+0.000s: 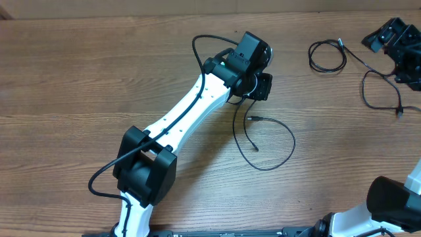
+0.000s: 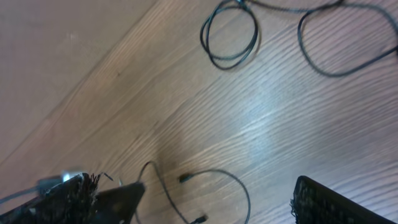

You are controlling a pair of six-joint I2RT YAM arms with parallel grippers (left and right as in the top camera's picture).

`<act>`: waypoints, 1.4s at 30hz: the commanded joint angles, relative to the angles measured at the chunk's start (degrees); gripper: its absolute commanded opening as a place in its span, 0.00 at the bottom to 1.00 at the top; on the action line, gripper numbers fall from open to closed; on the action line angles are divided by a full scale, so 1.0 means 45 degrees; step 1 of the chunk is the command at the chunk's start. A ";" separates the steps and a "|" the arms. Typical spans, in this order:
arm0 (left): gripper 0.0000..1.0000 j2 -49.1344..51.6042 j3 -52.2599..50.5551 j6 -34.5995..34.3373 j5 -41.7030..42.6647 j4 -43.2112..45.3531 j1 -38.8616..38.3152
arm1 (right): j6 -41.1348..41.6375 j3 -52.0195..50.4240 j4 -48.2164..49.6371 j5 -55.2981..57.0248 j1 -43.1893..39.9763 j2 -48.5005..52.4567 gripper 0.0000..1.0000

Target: Untangle cables

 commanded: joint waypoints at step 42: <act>1.00 -0.4371 0.0641 0.1914 -0.3706 -0.2735 0.2458 | 0.1336 -1.2371 0.5314 0.2195 0.4367 -0.0126 0.94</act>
